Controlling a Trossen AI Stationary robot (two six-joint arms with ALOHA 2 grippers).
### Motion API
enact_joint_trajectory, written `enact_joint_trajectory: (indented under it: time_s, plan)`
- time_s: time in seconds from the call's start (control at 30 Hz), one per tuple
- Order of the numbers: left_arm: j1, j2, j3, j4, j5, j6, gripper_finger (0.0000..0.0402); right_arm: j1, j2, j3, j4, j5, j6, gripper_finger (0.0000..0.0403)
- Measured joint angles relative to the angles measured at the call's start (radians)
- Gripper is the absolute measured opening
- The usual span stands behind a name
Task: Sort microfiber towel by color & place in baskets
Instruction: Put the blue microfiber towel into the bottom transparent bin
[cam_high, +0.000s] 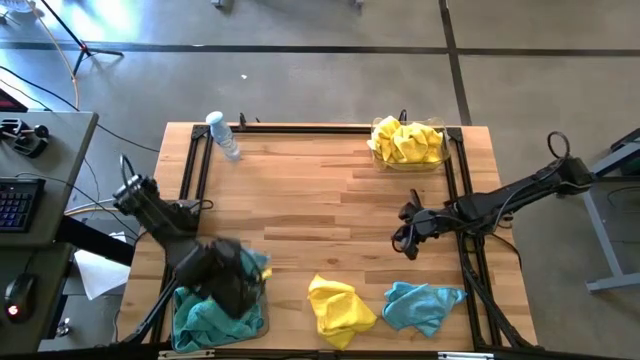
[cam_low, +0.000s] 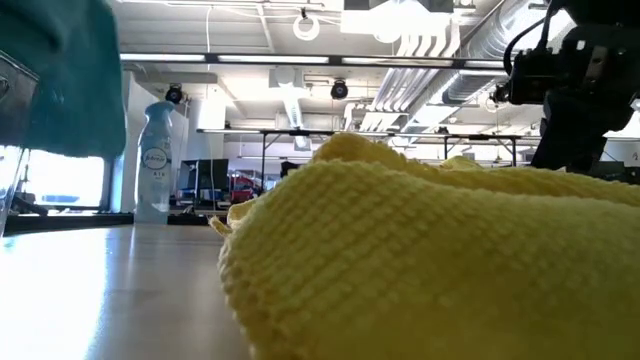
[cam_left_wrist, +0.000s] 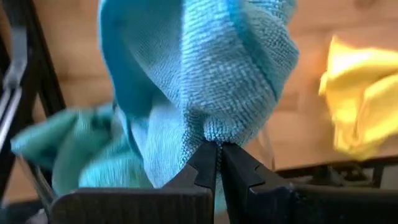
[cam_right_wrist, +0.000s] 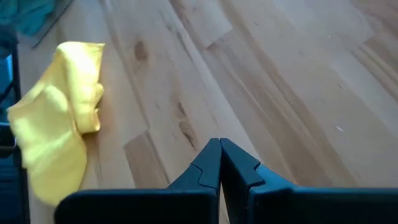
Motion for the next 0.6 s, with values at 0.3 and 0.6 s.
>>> enact_joint_trajectory:
  time_s: [0.3,0.6]
  plan:
    - [-0.136,0.182,0.209,0.024,0.112,-0.144,0.0,0.0,-0.016,0.0,0.0,-0.026,-0.043,0.0]
    - [-0.189,0.26,0.243,0.007,0.262,-0.088,0.0,0.0,-0.016,0.0,0.0,-0.048,-0.047,0.0]
